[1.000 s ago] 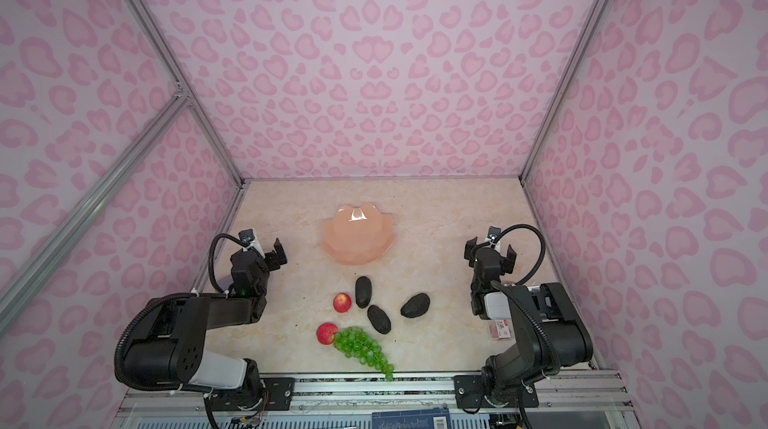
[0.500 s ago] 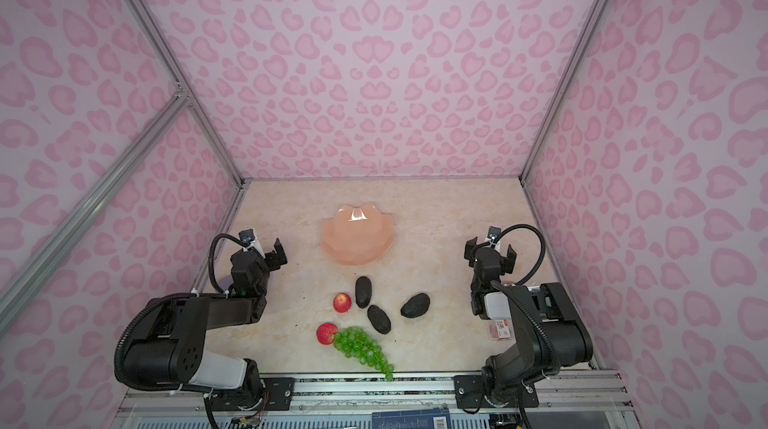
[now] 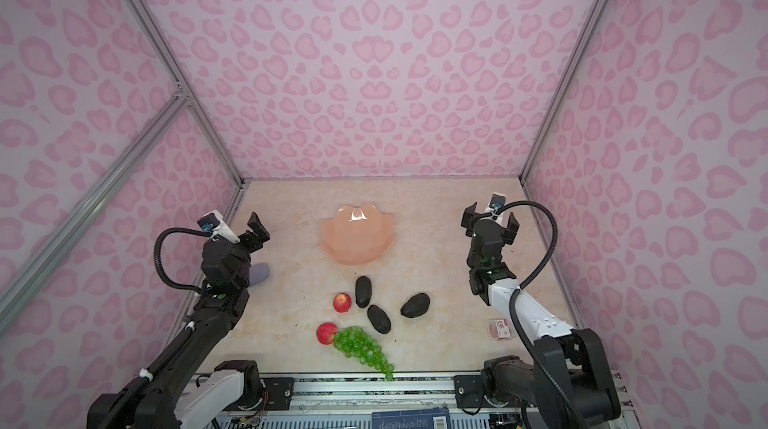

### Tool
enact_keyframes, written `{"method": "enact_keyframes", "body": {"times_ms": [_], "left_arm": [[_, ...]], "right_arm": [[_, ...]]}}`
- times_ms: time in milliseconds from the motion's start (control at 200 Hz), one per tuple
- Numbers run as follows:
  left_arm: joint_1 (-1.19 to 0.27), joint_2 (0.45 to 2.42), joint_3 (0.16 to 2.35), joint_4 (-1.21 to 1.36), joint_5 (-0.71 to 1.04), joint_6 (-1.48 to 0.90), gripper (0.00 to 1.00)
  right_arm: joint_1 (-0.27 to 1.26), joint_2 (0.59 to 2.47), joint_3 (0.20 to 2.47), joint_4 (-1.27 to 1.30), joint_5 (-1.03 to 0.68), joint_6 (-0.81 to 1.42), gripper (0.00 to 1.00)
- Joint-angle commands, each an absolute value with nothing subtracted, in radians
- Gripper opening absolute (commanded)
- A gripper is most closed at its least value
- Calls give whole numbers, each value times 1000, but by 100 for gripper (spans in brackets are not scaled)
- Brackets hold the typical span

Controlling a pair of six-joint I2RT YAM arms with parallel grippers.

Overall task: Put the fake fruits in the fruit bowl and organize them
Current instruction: 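Reach the right gripper to the dark avocado nearest the robot and grasp it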

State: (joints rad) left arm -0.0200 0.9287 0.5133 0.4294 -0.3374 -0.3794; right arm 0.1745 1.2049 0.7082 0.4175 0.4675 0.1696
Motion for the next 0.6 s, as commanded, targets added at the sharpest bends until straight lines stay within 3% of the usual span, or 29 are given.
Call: {"method": "enact_keyframes", "body": {"times_ms": [0, 115, 320, 595], "left_arm": [[-17, 844, 560, 203, -298, -565, 97], [-17, 798, 649, -35, -133, -545, 98], [-17, 656, 635, -266, -12, -509, 99], [-17, 499, 588, -311, -11, -517, 99]], "right_arm": [[175, 1167, 789, -86, 234, 372, 98], [235, 1092, 766, -249, 136, 503, 94], [611, 987, 648, -520, 296, 822, 93], [859, 964, 522, -461, 319, 1124, 92]]}}
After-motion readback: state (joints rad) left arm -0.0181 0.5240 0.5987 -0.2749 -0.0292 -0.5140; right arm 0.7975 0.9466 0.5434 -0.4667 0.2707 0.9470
